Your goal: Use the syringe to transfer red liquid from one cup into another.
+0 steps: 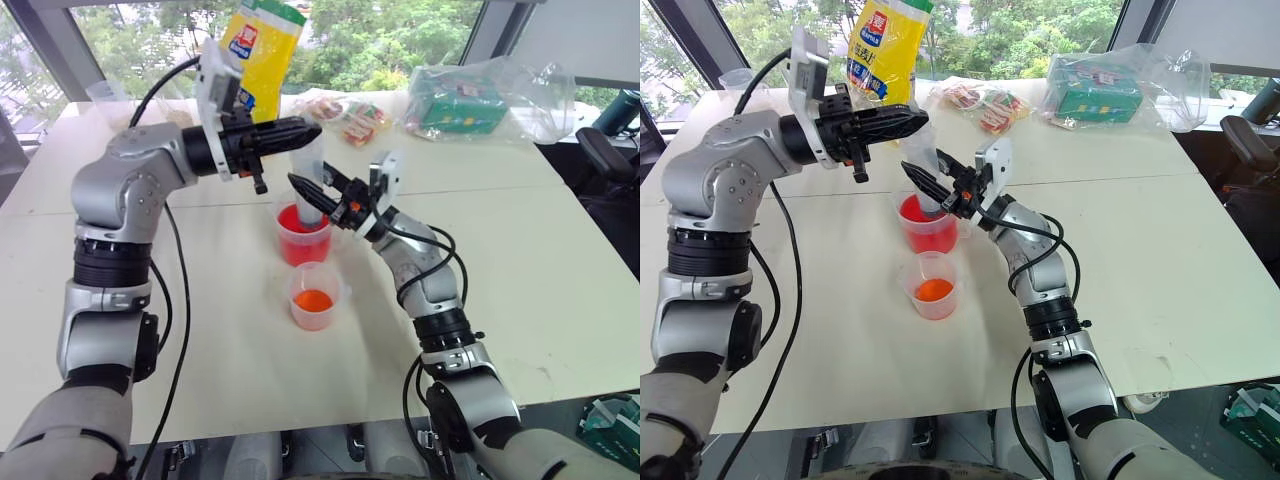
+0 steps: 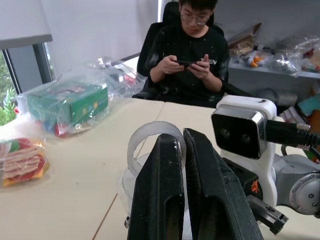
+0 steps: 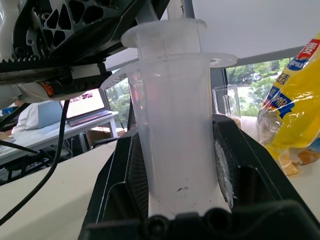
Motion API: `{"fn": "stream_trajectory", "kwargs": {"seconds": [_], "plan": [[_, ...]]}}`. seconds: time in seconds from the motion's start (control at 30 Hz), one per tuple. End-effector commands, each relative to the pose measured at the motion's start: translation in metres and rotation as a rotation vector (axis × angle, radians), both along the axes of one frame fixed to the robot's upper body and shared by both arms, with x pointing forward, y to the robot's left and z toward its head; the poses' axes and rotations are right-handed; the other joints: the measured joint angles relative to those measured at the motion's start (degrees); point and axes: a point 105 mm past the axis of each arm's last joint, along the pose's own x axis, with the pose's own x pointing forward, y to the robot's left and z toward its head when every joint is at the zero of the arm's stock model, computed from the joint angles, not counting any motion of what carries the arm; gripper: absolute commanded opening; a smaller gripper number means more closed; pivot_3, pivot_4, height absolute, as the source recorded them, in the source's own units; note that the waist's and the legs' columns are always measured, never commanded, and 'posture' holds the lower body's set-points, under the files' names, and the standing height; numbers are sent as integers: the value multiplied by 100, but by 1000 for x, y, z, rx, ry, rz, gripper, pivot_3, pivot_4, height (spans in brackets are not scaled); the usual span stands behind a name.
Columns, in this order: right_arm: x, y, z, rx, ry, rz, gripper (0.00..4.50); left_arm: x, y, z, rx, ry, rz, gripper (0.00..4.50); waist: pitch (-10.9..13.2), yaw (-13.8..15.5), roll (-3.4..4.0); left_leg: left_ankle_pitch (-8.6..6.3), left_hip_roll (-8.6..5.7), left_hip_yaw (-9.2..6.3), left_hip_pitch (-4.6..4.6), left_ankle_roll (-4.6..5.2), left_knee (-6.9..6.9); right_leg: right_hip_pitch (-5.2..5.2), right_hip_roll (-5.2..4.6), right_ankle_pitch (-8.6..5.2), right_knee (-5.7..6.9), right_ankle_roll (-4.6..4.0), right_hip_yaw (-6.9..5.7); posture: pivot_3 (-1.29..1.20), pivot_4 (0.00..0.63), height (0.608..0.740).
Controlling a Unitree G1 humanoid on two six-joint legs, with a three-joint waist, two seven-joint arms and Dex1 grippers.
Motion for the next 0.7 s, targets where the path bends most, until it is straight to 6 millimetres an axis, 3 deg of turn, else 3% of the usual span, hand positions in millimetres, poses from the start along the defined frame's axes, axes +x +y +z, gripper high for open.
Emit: {"fn": "stream_trajectory", "kwargs": {"seconds": [0.03,0.47,0.67,0.7], "plan": [[-13,18,-13,-39,20,86,1408,-8,12,55,-99,-181,50,22,0,0,0,0,0,0,0,0,0,0,0,0,0,0,0,0,150,740],[-14,19,-7,-30,10,92,1408,-6,16,58,-109,-191,66,22,0,-1,0,0,0,0,0,0,0,0,0,0,0,0,0,0,150,740],[-14,13,13,-5,-38,81,1408,-9,14,34,-38,-129,47,22,0,-5,0,0,0,0,0,0,0,-1,0,0,0,0,0,0,150,740],[-14,12,17,0,-46,79,1408,-10,15,31,-32,-116,44,328,0,-7,0,0,1,0,0,0,0,-1,0,0,0,0,0,0,150,740]]}}
